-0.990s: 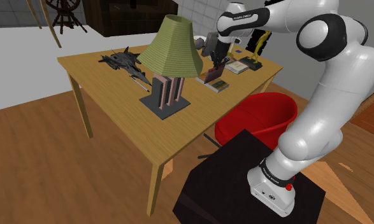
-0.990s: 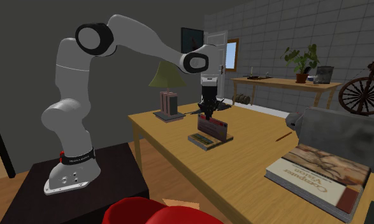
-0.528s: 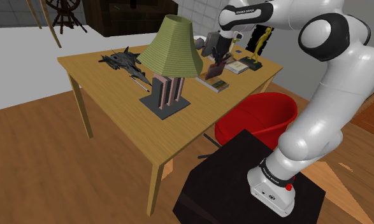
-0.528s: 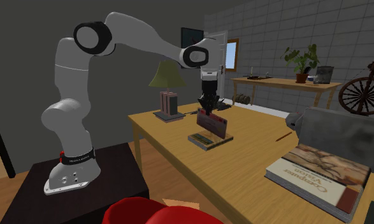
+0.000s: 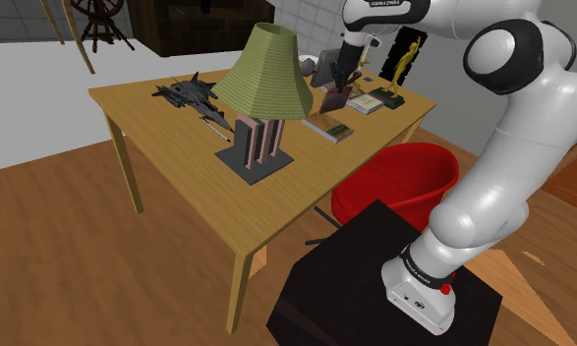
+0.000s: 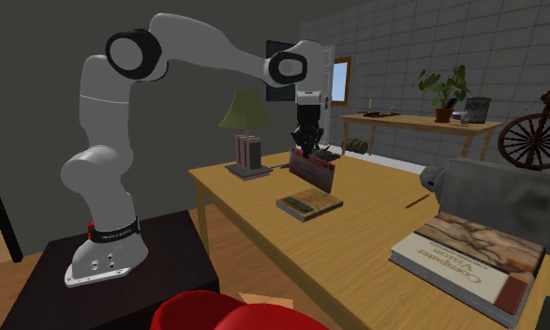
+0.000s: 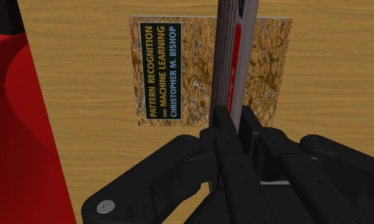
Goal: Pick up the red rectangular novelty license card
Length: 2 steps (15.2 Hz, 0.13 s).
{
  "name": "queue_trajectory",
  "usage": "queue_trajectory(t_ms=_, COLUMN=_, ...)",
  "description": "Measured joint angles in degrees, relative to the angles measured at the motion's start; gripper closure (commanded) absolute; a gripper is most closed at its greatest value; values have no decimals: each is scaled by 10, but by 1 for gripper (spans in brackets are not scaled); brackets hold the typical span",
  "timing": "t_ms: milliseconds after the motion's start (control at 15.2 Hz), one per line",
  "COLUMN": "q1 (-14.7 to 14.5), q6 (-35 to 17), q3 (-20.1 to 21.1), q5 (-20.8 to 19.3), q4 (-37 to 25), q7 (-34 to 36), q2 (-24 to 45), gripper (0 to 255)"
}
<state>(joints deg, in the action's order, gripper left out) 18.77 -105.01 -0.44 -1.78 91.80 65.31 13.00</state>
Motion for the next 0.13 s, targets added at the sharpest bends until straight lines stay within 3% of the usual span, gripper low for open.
queue_trajectory(t_ms=132, q1=0, q6=13, q3=0, q5=0, q4=-13, q7=0, q2=0, gripper=255)
